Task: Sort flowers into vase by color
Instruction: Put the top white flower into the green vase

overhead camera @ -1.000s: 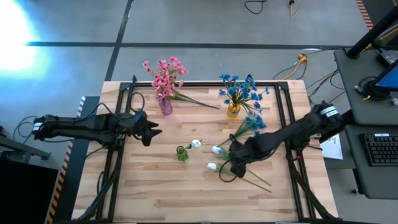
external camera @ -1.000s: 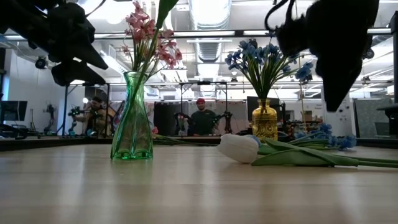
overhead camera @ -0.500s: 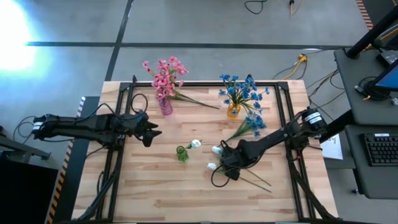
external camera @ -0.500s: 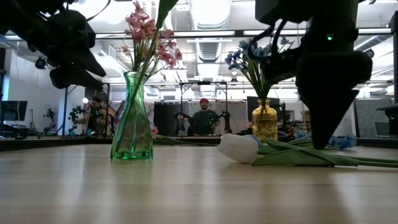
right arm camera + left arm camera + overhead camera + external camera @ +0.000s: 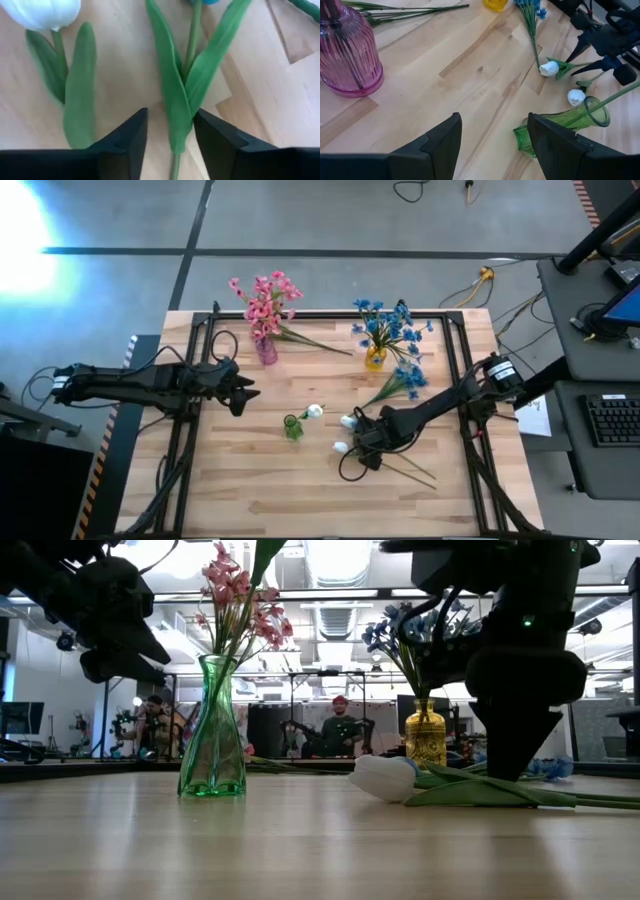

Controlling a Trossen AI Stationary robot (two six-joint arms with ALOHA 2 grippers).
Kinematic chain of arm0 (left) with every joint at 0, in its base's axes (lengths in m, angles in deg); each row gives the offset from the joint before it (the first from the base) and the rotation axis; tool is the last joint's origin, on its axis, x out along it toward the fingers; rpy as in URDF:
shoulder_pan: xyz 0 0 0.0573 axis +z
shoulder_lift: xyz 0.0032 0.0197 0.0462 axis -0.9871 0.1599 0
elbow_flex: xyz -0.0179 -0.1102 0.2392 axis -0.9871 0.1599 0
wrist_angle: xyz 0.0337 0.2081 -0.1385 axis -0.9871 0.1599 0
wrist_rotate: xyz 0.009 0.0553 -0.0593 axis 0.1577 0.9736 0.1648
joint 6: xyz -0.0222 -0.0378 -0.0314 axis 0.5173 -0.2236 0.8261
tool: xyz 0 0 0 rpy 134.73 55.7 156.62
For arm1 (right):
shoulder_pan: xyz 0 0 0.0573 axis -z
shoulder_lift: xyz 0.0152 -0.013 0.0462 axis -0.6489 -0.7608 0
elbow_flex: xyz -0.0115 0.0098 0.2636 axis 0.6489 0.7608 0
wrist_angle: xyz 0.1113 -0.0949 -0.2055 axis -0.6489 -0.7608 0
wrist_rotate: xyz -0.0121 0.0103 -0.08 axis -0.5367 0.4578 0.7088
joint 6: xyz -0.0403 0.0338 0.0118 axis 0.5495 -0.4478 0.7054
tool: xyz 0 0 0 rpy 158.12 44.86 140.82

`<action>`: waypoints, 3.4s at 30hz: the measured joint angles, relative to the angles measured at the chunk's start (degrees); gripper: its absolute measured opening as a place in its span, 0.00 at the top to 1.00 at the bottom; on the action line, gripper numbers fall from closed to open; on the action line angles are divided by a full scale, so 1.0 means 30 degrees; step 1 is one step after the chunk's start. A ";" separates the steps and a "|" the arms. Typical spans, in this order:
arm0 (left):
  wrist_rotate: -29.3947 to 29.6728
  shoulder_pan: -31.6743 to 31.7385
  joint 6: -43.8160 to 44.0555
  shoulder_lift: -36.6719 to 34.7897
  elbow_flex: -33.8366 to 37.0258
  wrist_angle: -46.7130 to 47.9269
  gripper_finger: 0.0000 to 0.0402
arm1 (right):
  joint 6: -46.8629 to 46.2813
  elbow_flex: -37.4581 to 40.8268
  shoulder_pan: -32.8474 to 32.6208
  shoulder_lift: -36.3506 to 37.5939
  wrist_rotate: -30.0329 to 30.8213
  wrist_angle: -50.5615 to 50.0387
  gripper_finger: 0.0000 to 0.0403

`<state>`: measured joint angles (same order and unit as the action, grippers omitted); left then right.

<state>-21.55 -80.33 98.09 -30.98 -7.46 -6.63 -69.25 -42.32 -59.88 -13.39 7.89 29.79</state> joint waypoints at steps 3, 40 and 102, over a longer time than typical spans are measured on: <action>0.0000 0.0000 -0.0015 -0.0015 0.0000 -0.0071 0.47 | -0.0009 0.0005 0.0043 0.0007 -0.0066 0.0133 0.76; -0.0032 -0.0605 -1.0932 0.2304 -0.7020 -0.4962 0.47 | 1.1822 0.0150 -0.0925 1.3748 0.8357 0.6355 0.97; -0.2491 -0.0495 -1.6374 1.5008 -1.9001 -0.5075 1.00 | 2.4672 -0.0637 0.3985 0.8852 0.1481 2.5388 0.74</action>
<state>-29.02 -81.82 48.97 14.05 -64.46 -21.85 4.77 -44.23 -47.93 13.17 12.33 105.95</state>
